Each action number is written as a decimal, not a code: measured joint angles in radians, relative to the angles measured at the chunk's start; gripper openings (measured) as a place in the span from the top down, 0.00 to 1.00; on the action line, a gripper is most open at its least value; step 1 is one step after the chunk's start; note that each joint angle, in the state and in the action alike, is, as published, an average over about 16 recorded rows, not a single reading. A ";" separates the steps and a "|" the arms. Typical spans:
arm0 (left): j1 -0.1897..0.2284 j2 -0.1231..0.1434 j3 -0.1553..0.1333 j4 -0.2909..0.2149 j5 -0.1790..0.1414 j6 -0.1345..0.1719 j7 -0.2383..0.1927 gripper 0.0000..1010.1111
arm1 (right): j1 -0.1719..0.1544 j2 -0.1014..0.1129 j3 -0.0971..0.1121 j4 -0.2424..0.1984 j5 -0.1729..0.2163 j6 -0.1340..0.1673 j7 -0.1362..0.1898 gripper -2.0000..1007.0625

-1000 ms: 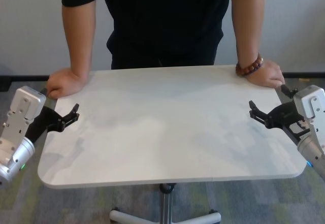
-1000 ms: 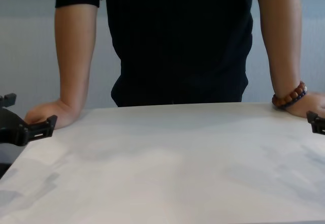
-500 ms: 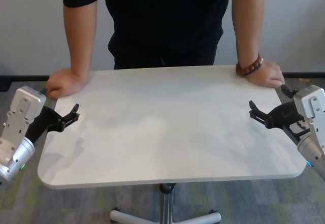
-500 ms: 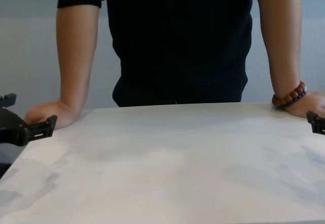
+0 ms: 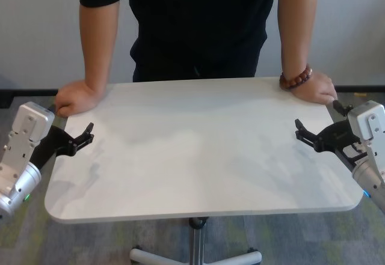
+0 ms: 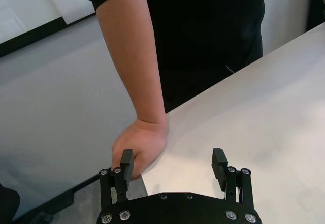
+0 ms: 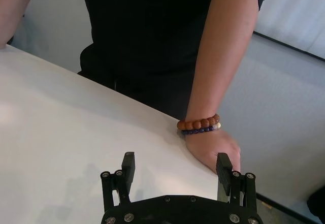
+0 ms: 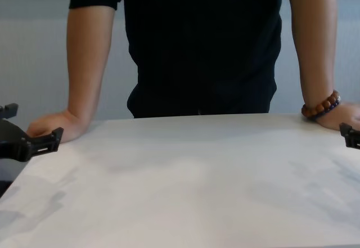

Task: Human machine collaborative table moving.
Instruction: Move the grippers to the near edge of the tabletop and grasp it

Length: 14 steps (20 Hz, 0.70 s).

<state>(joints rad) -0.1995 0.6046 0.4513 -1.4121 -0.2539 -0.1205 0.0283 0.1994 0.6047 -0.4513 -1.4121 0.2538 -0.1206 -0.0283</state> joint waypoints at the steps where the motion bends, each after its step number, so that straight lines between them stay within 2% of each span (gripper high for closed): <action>1: 0.000 0.000 0.000 0.000 0.000 0.000 0.000 0.01 | 0.000 0.000 0.000 0.000 0.000 0.000 0.000 0.00; 14: 0.000 0.000 0.000 0.000 0.000 0.000 0.000 0.01 | 0.000 0.000 0.000 0.000 0.000 0.000 0.000 0.00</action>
<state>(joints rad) -0.1995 0.6046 0.4513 -1.4121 -0.2539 -0.1205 0.0283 0.1994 0.6047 -0.4513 -1.4121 0.2538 -0.1206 -0.0283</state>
